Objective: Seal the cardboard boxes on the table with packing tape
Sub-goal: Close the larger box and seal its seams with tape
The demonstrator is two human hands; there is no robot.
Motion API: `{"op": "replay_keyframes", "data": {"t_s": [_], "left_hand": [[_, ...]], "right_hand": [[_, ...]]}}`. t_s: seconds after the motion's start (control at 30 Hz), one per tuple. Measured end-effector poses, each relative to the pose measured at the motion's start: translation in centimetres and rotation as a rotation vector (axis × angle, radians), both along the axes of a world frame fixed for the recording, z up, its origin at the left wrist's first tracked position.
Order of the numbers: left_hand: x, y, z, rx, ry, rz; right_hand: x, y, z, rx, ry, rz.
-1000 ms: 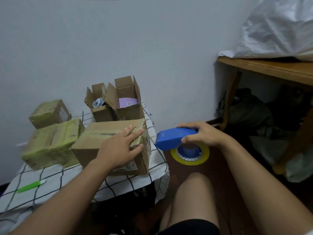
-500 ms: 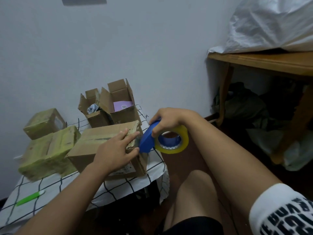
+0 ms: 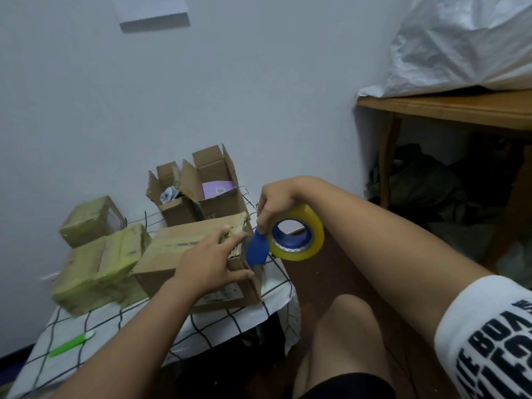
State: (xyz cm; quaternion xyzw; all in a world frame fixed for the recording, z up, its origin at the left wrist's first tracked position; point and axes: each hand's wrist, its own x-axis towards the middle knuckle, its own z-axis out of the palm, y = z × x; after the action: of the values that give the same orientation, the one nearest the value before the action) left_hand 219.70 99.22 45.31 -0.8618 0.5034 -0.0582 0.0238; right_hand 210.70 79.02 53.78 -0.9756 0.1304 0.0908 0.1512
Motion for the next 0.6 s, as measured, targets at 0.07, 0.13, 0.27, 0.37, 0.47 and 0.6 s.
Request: {"op": "replay_keyframes", "data": {"t_s": [0.07,0.13,0.27,0.37,0.47,0.6], "left_hand": [[0.0,0.0,0.1,0.013,0.007,-0.006],[-0.1,0.0,0.5,0.035,0.01,-0.016],[-0.2,-0.5,1.4,0.085,-0.055,-0.101],[-0.2,-0.9,1.7,0.133,-0.068,-0.117],[-0.8,-1.7,1.3,0.1,0.002,-0.042],[-1.7,-2.3,0.3,0.11,-0.009,-0.016]], "right_hand": [[-0.4,0.2,-0.1,-0.017,-0.008,0.022],[-0.8,0.4,0.2,-0.034,-0.022,0.033],[-0.5,1.2,-0.9,-0.164,0.058,0.054],[-0.5,1.0,-2.9,-0.148,0.08,-0.001],[-1.8,-0.4,-4.1,-0.05,-0.042,-0.135],[-3.8,-1.2,-6.6,0.035,-0.287,-0.392]]}}
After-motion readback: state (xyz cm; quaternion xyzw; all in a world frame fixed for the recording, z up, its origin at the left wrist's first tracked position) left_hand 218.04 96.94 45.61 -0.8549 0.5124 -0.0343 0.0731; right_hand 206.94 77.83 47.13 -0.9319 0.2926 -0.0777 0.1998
